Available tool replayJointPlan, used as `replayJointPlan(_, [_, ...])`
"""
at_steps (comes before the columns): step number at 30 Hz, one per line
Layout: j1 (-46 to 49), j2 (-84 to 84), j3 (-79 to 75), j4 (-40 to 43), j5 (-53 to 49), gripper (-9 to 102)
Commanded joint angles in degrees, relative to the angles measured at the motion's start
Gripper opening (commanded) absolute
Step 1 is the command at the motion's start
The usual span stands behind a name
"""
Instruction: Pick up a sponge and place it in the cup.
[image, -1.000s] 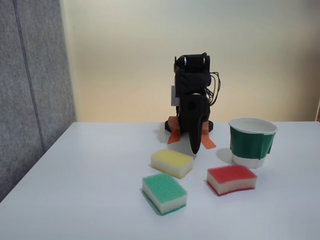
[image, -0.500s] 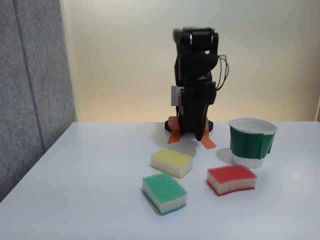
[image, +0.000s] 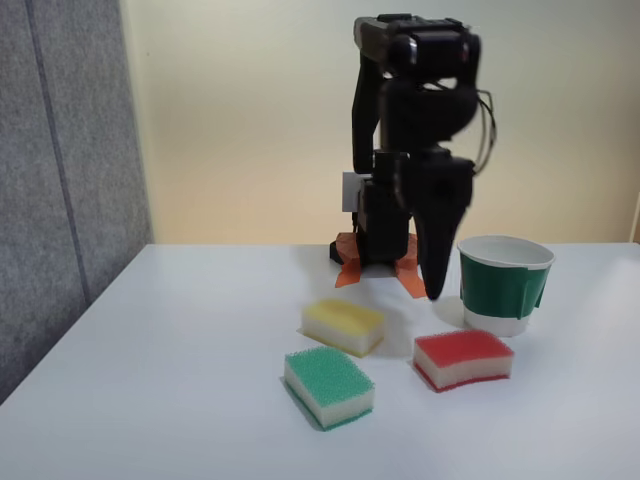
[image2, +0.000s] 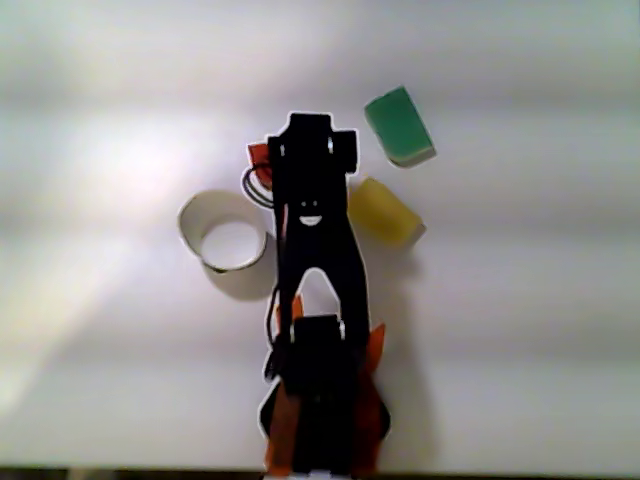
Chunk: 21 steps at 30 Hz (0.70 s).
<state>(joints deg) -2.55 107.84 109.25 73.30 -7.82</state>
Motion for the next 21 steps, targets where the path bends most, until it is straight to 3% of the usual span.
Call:
replayJointPlan(1, [-1.85,-3.25,-5.62,-0.26,-0.88,0])
replayJointPlan(21, [-4.57,-10.55,-13.10,-0.79,-19.78,0])
